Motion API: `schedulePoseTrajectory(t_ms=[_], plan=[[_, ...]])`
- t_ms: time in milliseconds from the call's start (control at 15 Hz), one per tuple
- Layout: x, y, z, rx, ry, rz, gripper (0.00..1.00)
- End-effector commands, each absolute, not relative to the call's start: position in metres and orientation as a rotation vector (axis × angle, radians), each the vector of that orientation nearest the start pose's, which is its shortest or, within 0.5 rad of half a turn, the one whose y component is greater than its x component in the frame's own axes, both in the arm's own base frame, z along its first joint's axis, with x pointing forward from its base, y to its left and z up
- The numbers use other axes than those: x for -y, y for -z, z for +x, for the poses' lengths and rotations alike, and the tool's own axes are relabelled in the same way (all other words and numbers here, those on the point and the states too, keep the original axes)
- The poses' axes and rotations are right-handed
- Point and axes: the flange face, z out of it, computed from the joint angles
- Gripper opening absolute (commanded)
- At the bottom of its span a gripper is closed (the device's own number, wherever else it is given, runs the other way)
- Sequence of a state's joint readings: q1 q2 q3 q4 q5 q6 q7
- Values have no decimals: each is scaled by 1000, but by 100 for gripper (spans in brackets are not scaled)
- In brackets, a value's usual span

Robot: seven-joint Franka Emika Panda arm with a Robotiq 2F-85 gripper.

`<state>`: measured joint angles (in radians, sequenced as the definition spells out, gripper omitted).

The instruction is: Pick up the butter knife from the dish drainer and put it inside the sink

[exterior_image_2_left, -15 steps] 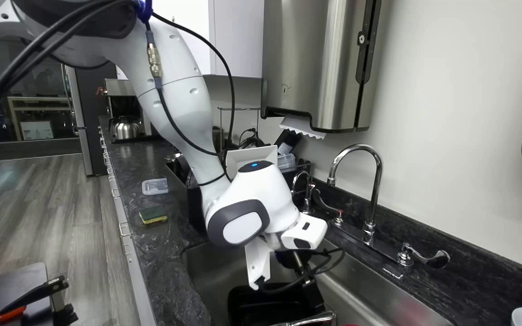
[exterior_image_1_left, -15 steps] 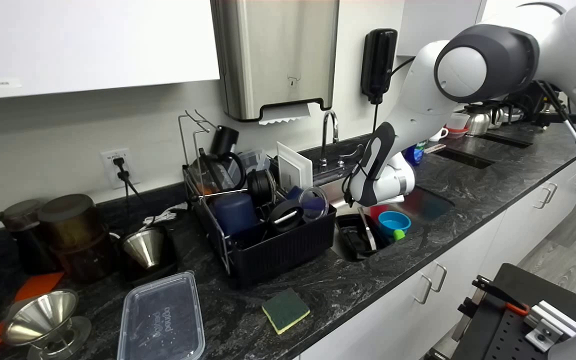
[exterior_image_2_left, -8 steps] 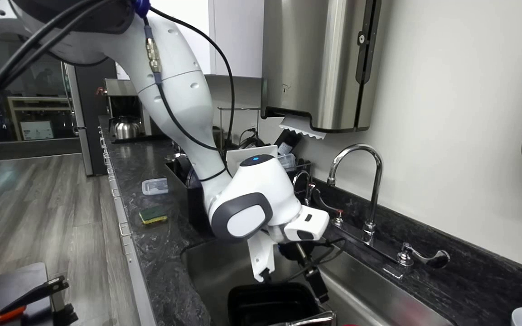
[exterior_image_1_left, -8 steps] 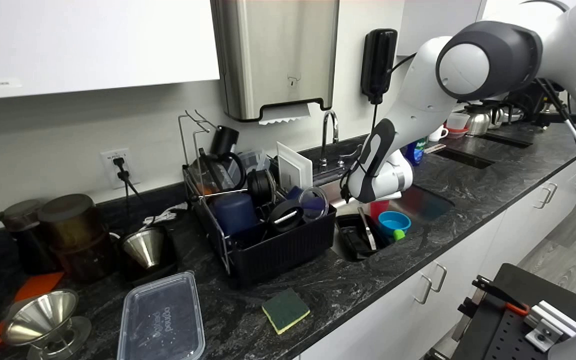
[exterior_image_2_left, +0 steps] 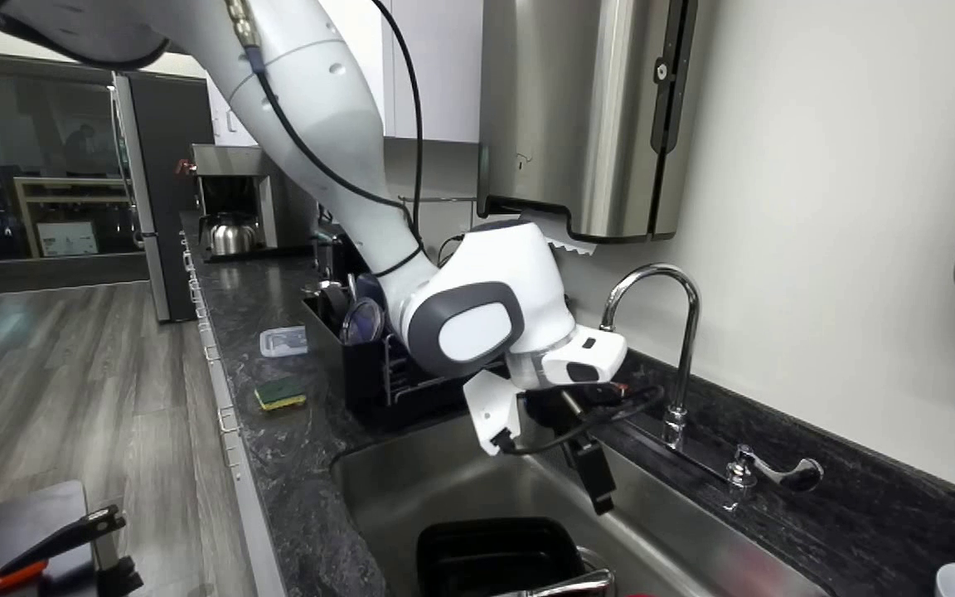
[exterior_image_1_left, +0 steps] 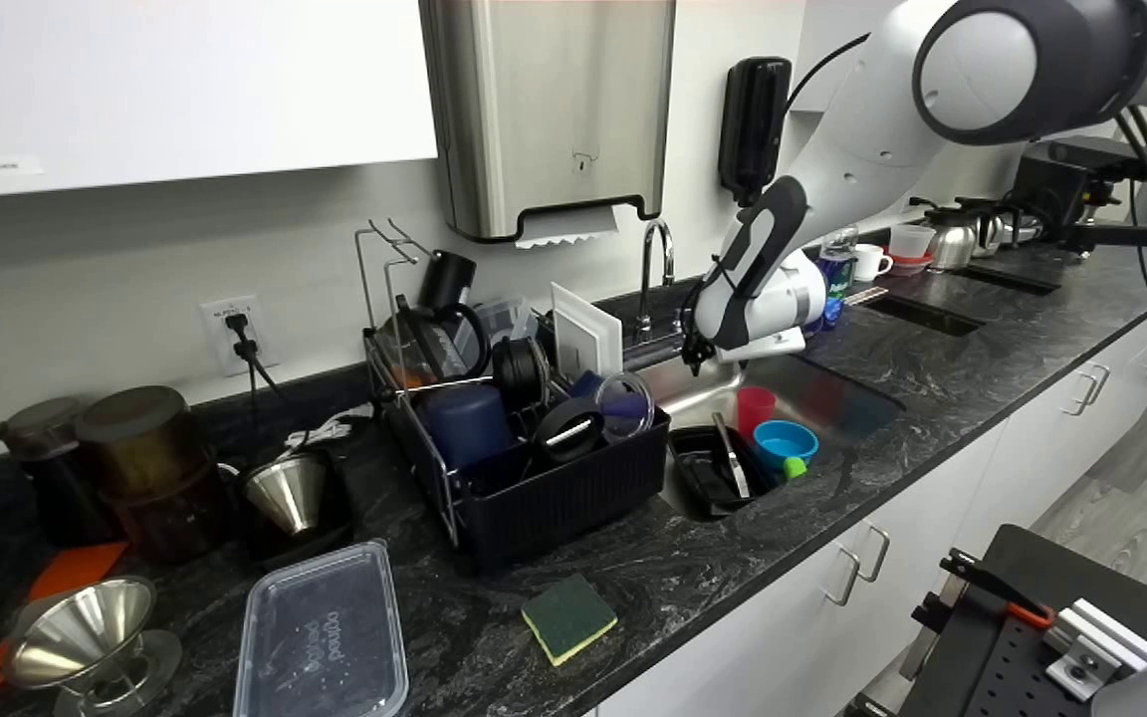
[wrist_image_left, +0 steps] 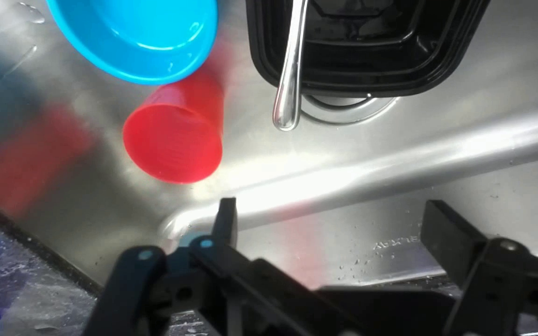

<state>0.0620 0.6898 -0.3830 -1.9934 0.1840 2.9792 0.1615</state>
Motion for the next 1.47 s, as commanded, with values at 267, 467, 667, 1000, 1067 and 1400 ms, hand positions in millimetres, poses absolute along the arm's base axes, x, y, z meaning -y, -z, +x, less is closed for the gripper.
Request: schedulePoseTrajectory(t_ms=[267, 467, 667, 1000, 1067, 1400], plan=[[189, -256, 578, -770, 387, -3198, 100], [179, -290, 565, -725, 406, -3201, 100], [166, -319, 550, -681, 449, -3204, 100], [134, -353, 520, -587, 448, -3216, 100], [141, -347, 536, -610, 480, -3204, 100], [135, -353, 523, -597, 459, -3201, 100]])
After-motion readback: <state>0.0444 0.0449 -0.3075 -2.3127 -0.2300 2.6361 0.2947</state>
